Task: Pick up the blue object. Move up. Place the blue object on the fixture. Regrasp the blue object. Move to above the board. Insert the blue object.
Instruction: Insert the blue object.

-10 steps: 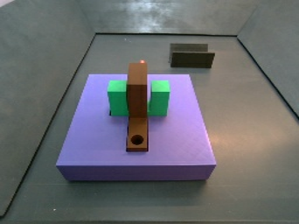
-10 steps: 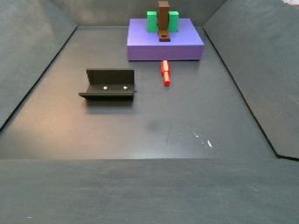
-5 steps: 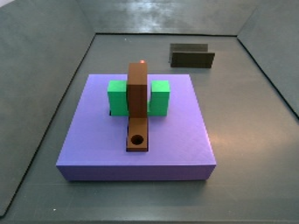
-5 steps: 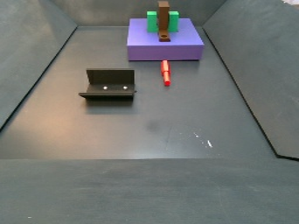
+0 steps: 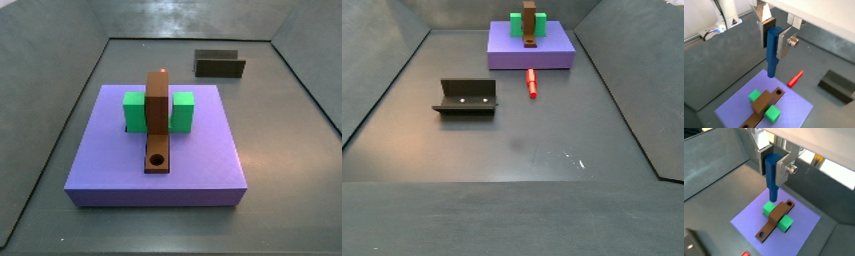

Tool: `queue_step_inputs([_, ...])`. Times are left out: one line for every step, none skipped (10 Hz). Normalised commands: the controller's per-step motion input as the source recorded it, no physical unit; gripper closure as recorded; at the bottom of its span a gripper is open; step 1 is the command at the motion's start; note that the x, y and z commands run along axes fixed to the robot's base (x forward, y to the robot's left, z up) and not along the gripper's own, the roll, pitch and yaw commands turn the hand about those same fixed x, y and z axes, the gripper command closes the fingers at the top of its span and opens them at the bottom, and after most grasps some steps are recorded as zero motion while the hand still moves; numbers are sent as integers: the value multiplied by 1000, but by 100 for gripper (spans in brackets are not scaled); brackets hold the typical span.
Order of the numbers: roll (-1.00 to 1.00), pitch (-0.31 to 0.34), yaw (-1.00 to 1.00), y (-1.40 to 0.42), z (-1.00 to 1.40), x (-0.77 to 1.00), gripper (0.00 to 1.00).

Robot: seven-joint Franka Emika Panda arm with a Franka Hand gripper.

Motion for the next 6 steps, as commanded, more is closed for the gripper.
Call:
queue_step_inputs([-500, 29, 0, -383, 0, 0, 100])
queue_step_inputs([-500, 33, 0, -426, 0, 0, 100])
queue_step_inputs([-500, 37, 0, -420, -3, 0, 100])
queue_step_inputs([-207, 16, 63, -389, -26, 0, 100])
queue_step_inputs([273, 0, 331, -577, -100, -209, 100])
queue_step_inputs([481, 0, 371, -369, -311, -143, 100])
